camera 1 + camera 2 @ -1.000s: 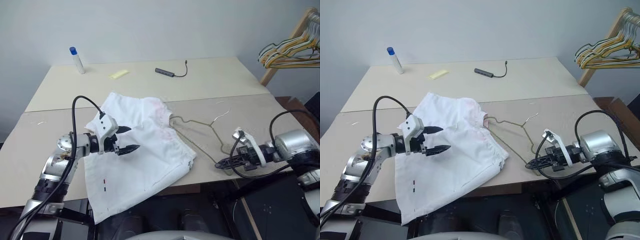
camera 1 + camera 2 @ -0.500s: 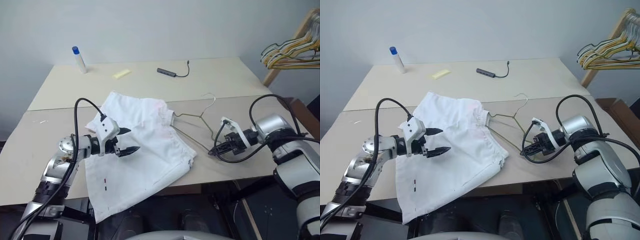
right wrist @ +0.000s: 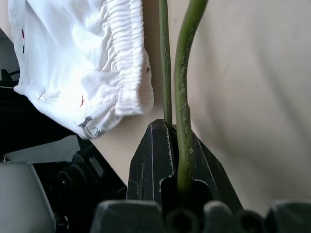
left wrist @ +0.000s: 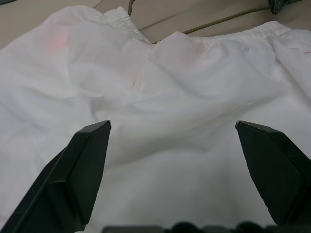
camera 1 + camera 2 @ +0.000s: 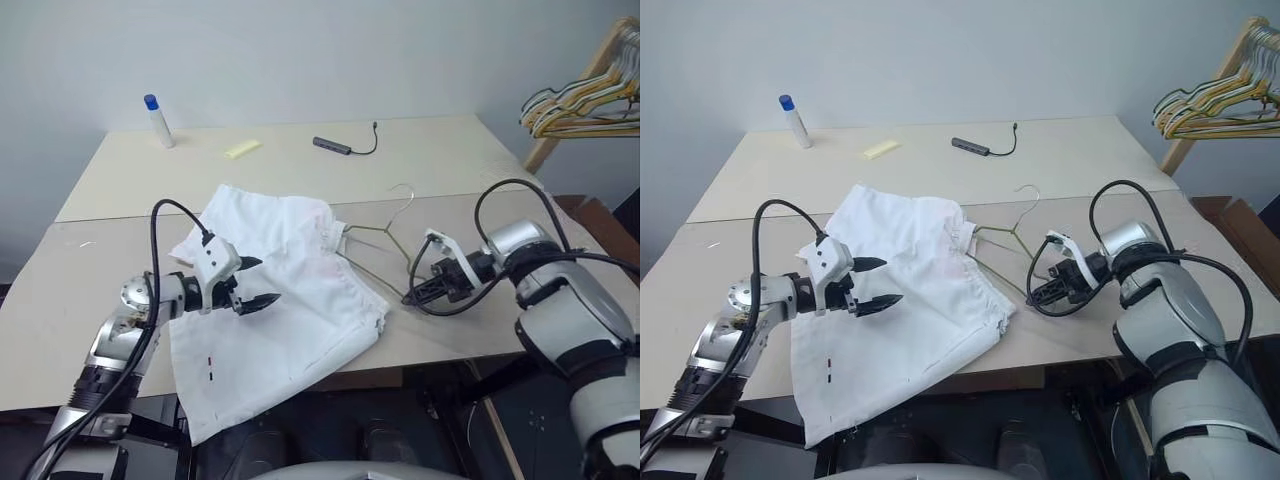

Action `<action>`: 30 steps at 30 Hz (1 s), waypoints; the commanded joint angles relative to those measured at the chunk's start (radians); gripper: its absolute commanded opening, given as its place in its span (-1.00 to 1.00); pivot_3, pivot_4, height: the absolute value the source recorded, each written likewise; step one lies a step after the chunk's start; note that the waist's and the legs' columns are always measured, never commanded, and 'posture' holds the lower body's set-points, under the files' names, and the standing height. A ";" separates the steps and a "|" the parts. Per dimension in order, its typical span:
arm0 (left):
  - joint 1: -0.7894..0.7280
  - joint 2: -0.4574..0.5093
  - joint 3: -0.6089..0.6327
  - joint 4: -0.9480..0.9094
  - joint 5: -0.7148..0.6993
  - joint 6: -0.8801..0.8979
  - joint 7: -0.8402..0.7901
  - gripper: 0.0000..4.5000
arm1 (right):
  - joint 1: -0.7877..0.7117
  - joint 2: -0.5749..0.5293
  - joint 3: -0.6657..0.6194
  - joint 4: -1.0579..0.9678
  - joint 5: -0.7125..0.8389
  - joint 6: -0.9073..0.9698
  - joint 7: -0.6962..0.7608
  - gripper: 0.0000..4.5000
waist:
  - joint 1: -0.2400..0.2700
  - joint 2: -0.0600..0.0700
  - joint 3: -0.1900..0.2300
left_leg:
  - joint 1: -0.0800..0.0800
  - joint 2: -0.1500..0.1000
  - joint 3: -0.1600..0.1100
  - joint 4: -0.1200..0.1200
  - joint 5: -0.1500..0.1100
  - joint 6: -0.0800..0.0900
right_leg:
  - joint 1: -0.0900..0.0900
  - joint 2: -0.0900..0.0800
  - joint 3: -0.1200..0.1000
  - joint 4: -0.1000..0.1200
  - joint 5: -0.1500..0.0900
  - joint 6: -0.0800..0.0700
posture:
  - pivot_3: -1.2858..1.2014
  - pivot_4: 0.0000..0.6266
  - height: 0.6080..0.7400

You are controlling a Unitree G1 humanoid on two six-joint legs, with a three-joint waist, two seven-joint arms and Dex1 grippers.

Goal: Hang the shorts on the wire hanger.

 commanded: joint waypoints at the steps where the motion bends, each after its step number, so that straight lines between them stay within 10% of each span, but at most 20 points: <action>1: -0.025 -0.001 0.002 -0.008 0.010 -0.026 0.002 0.99 | -0.058 0.016 -0.099 0.060 -0.075 -0.062 0.059 -1.00 | 0.000 0.000 0.000 | 0.000 0.000 0.000 0.000 0.000 0.000 | 0.000 0.000 0.000 0.000 0.000 0.000 | 0.12 -1.00 1.00; 11: -0.025 -0.015 0.006 -0.004 0.021 -0.033 0.003 0.99 | -0.100 0.034 -0.361 0.081 -0.163 -0.102 -0.030 -1.00 | -0.001 0.000 0.000 | 0.000 0.000 0.000 0.000 0.000 -0.001 | -0.001 0.000 0.000 0.000 0.000 0.000 | 0.11 -1.00 1.00; 19: -0.065 0.025 0.108 -0.036 -0.102 -0.027 -0.081 0.99 | 0.012 0.032 -0.487 -0.170 -0.148 -0.472 0.054 -1.00 | -0.004 0.001 0.000 | 0.000 0.001 0.000 0.000 0.000 -0.001 | -0.001 0.000 0.000 0.000 0.000 0.000 | 0.09 -1.00 1.00; 24: -0.111 0.038 0.082 0.031 -0.064 -0.047 -0.096 0.99 | -0.009 0.108 -0.517 -0.055 -0.222 -0.523 -0.178 -1.00 | -0.011 0.001 0.000 | 0.001 0.001 0.001 0.000 0.001 -0.002 | 0.001 0.000 0.000 0.000 0.000 0.000 | 0.08 -1.00 1.00; 30: -0.101 0.032 0.056 0.025 -0.032 -0.060 -0.081 0.99 | -0.026 0.023 -0.433 -0.030 -0.336 -0.618 0.028 -1.00 | -0.005 0.002 0.001 | -0.002 0.000 0.001 0.000 0.002 -0.004 | -0.001 0.000 -0.002 0.001 0.000 0.000 | 0.10 -1.00 1.00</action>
